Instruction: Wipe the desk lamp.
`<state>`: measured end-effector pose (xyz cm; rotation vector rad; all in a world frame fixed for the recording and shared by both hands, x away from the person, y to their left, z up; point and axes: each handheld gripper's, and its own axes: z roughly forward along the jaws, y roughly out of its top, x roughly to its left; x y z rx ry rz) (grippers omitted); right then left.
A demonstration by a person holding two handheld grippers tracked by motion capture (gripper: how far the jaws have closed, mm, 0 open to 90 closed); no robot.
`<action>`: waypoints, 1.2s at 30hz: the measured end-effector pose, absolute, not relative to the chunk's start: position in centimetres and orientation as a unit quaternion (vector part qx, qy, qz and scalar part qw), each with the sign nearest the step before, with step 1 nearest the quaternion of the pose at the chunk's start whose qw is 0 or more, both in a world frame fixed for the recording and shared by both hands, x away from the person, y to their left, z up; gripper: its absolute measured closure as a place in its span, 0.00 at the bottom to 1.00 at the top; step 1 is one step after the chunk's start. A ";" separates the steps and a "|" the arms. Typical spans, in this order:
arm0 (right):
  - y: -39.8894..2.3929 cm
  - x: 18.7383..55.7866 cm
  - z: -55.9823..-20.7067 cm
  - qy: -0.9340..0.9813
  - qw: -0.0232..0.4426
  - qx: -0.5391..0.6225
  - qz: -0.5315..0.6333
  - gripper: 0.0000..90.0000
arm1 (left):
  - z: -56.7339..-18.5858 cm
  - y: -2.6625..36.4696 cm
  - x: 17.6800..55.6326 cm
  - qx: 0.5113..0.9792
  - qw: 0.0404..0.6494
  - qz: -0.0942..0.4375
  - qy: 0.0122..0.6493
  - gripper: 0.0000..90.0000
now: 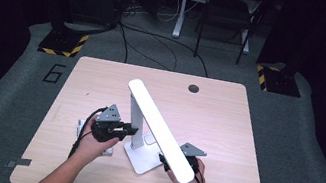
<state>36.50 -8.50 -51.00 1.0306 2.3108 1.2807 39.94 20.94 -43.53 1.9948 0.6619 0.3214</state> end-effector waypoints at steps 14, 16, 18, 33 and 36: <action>-8.1 36.4 -52.0 0.820 0.155 0.368 0.409 0.44 | -43.4 22.5 41.8 0.779 0.503 0.155 0.340 0.72; -7.8 36.3 -52.1 0.820 0.144 0.369 0.414 0.45 | -43.4 22.8 41.8 0.771 0.512 0.153 0.346 0.73; -7.4 36.0 -52.2 0.821 0.146 0.371 0.408 0.44 | -43.2 23.0 41.8 0.773 0.513 0.149 0.341 0.76; -7.0 35.5 -52.1 0.823 0.155 0.371 0.402 0.48 | -44.0 22.9 42.2 0.779 0.513 0.151 0.328 0.78; -7.0 35.6 -52.1 0.823 0.153 0.373 0.401 0.48 | -44.1 23.0 42.0 0.779 0.513 0.150 0.329 0.77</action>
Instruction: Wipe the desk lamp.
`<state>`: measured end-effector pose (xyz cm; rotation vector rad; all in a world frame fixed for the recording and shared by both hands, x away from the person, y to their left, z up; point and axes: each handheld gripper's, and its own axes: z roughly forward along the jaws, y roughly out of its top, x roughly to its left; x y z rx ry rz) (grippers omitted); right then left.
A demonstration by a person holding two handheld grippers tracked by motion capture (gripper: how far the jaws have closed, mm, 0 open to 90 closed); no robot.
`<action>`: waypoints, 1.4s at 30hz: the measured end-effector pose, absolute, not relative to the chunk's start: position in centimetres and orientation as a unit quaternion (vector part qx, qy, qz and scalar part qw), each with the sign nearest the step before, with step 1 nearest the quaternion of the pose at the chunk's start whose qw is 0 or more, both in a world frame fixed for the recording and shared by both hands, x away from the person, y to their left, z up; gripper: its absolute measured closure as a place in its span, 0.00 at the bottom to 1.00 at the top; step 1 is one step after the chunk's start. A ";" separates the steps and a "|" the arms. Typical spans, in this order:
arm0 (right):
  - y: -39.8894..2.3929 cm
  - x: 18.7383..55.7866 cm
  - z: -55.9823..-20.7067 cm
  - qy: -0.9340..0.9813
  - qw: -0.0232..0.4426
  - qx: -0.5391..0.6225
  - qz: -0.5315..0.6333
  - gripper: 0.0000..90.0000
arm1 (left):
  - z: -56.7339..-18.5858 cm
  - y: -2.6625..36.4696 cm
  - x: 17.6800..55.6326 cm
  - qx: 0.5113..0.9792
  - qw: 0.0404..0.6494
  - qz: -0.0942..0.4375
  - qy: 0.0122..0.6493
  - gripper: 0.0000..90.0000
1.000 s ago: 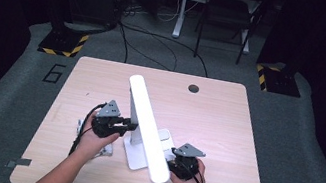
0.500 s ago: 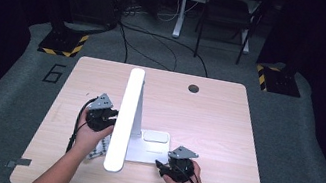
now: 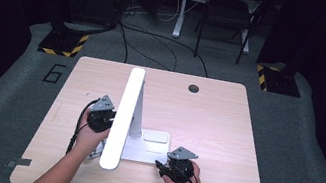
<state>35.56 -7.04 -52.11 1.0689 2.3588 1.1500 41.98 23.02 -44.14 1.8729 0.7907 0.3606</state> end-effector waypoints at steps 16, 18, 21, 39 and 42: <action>-8.6 36.3 -51.3 0.795 0.159 0.395 0.432 0.48 | -44.2 24.4 41.3 0.777 0.503 0.140 0.351 0.50; -8.6 36.3 -51.3 0.794 0.159 0.395 0.434 0.48 | -44.2 24.6 41.2 0.773 0.506 0.145 0.353 0.49; -8.6 36.4 -51.3 0.793 0.163 0.395 0.435 0.48 | -44.0 25.3 40.9 0.776 0.503 0.142 0.354 0.49; -10.5 37.1 -48.1 0.763 0.148 0.408 0.479 0.48 | -41.2 27.6 39.3 0.788 0.479 0.152 0.356 0.45; -10.4 37.6 -47.0 0.750 0.140 0.415 0.496 0.47 | -40.9 28.2 38.9 0.784 0.478 0.158 0.363 0.45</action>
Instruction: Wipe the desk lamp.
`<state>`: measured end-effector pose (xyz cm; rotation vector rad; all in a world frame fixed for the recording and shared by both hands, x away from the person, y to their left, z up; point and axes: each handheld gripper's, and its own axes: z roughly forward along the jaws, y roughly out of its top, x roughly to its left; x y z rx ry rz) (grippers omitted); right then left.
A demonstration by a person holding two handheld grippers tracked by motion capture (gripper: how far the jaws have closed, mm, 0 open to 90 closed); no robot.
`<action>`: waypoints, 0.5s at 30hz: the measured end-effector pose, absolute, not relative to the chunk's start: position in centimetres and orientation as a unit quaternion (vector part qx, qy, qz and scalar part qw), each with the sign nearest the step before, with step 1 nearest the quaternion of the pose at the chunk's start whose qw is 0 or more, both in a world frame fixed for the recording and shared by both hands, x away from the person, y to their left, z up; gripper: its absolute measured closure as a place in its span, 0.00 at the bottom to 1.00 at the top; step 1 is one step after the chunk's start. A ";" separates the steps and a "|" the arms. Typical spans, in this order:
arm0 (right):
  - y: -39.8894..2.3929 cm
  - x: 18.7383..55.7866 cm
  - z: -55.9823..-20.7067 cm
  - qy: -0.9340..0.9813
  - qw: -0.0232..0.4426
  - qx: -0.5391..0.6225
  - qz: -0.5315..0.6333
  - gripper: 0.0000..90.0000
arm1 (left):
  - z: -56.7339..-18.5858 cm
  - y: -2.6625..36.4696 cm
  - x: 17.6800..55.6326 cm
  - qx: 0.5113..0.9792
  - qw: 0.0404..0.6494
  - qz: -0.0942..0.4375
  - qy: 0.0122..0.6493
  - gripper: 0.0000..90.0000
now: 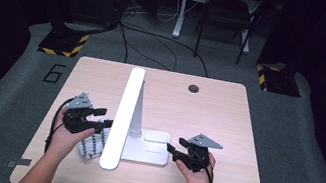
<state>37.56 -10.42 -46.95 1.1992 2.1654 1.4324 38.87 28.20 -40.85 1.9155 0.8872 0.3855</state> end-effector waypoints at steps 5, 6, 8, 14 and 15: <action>-10.0 37.6 -44.8 0.757 0.154 0.397 0.495 0.47 | -40.7 29.0 37.6 0.777 0.483 0.161 0.371 0.45; -10.0 37.5 -44.6 0.757 0.158 0.394 0.497 0.47 | -40.9 29.1 37.4 0.775 0.482 0.165 0.373 0.45; -10.1 37.3 -44.4 0.758 0.160 0.392 0.496 0.47 | -41.1 29.5 36.9 0.781 0.473 0.169 0.371 0.45; -10.4 36.5 -45.1 0.768 0.167 0.383 0.485 0.47 | -41.9 30.8 35.7 0.775 0.474 0.175 0.378 0.45; -10.5 36.4 -45.3 0.771 0.165 0.385 0.480 0.47 | -42.1 31.0 35.6 0.775 0.474 0.179 0.378 0.45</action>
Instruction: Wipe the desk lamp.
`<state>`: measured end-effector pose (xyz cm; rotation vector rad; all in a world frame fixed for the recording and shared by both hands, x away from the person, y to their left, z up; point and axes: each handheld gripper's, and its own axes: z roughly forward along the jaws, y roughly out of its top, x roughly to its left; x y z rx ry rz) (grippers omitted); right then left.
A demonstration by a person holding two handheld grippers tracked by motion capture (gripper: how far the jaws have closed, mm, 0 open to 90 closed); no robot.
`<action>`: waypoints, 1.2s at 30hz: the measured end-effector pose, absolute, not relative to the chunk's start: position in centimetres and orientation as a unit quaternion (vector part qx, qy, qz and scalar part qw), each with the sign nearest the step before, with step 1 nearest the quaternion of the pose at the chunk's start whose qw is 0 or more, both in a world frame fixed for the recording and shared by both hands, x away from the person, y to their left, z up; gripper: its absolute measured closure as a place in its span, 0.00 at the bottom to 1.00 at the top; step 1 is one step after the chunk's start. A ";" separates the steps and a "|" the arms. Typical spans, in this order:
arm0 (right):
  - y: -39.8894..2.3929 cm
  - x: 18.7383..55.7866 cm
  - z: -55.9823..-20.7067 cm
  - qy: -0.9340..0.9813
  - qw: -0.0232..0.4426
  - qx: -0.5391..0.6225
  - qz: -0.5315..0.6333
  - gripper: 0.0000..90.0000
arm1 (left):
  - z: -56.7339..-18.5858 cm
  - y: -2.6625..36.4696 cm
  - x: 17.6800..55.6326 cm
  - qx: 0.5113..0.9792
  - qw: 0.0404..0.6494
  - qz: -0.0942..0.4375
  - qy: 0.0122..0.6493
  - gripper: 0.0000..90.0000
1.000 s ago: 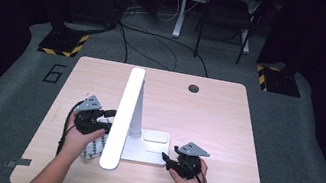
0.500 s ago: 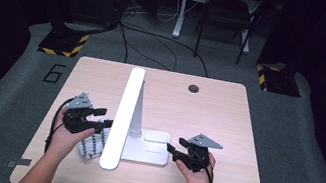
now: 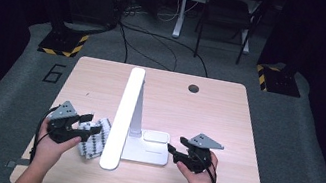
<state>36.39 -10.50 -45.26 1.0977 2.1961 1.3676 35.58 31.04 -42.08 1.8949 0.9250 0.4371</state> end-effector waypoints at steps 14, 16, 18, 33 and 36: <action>-13.9 36.3 -49.4 0.737 0.178 0.450 0.472 0.47 | -46.6 34.4 33.7 0.759 0.473 0.190 0.406 0.45; -14.0 36.5 -49.6 0.736 0.180 0.450 0.472 0.47 | -47.2 34.7 33.8 0.761 0.467 0.188 0.409 0.45; -14.2 36.7 -49.9 0.734 0.185 0.452 0.471 0.47 | -47.7 34.7 33.9 0.762 0.463 0.182 0.415 0.45; -12.9 36.6 -51.0 0.762 0.208 0.423 0.443 0.47 | -49.3 32.4 34.0 0.782 0.450 0.173 0.395 0.45; -12.6 36.5 -51.2 0.768 0.203 0.420 0.439 0.47 | -49.4 31.8 34.3 0.788 0.447 0.164 0.391 0.45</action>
